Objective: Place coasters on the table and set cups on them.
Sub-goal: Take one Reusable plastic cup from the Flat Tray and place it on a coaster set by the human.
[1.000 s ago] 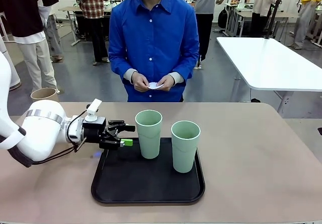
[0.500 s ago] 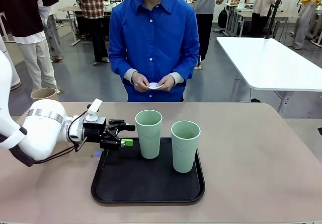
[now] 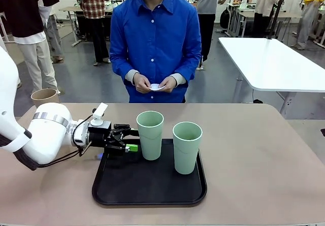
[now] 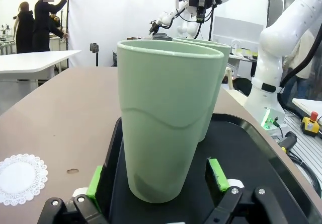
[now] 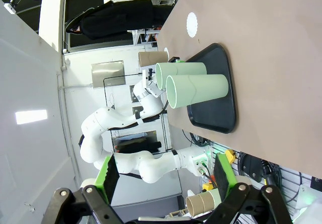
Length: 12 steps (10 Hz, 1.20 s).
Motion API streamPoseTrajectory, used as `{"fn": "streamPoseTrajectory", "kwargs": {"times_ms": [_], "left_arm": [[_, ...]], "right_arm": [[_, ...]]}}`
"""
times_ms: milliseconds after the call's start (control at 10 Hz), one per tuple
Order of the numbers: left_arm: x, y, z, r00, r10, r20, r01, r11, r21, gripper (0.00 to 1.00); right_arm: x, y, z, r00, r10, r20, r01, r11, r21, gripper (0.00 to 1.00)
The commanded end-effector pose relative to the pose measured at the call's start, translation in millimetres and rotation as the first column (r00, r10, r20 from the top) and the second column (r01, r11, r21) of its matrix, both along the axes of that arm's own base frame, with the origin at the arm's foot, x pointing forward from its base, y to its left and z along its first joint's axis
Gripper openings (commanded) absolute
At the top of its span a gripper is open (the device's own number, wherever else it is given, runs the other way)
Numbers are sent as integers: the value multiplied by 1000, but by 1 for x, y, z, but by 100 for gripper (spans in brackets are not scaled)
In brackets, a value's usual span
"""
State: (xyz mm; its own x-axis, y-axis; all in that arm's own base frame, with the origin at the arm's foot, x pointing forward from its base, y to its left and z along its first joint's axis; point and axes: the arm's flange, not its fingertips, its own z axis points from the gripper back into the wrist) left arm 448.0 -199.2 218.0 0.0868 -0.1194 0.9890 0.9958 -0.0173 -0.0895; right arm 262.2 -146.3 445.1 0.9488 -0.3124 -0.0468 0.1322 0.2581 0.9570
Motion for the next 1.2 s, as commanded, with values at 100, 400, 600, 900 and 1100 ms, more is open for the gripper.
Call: {"fn": "streamPoseTrajectory", "kwargs": {"times_ms": [100,400,600,900,1100], "left_arm": [[-2,-7,-2,999,-15,31,15,1000,3,100],[-2,-12,-1,999,-29,35,29,1000,-4,100],[-5,-20,-1,998,-47,44,48,999,-10,100],[-4,-26,-5,997,-65,45,65,998,-10,100],[-1,-30,-7,996,-75,38,75,997,-10,100]], "right_arm": [[0,1,1,1000,-2,14,1,1000,18,100],[0,1,1,1000,-2,14,1,1000,18,100],[0,1,1,1000,-2,14,1,1000,18,100],[0,1,1,1000,-2,14,1,1000,18,100],[0,1,1,1000,-2,14,1,1000,18,100]]}}
